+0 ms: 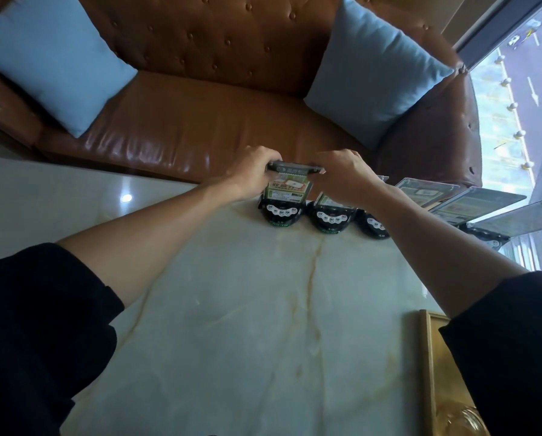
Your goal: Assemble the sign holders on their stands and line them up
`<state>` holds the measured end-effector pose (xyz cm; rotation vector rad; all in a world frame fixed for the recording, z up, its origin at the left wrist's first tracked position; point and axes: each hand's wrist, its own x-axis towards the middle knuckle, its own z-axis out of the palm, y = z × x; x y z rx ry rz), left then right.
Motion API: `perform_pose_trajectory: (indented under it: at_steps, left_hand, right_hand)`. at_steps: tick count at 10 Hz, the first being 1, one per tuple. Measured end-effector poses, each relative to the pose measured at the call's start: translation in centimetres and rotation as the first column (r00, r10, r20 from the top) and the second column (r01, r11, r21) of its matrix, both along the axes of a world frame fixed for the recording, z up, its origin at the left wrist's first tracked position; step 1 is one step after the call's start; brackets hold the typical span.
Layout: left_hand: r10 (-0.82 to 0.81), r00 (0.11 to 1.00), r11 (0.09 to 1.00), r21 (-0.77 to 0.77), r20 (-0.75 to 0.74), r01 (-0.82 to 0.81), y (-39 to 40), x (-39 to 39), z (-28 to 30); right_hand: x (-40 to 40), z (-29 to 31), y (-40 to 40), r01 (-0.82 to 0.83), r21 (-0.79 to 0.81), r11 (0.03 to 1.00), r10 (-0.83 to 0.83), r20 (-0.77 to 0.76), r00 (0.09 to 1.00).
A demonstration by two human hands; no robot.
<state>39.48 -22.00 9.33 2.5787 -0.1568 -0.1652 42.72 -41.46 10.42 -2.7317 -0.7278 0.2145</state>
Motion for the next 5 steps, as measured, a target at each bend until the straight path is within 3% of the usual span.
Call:
perform_pose_trajectory:
  at_steps: [4,5]
  left_hand:
    - [0.025,0.999,0.999,-0.042,-0.028,-0.026,-0.04,-0.48,0.05]
    - [0.029,0.997,0.997,-0.064,-0.064,-0.033,0.02,-0.98,0.5]
  right_hand:
    - [-0.8,0.62,-0.16,0.087,-0.01,0.996,-0.088,-0.059,0.994]
    - [-0.77,0.85,-0.9,0.118,-0.017,0.993,-0.118,-0.013,0.993]
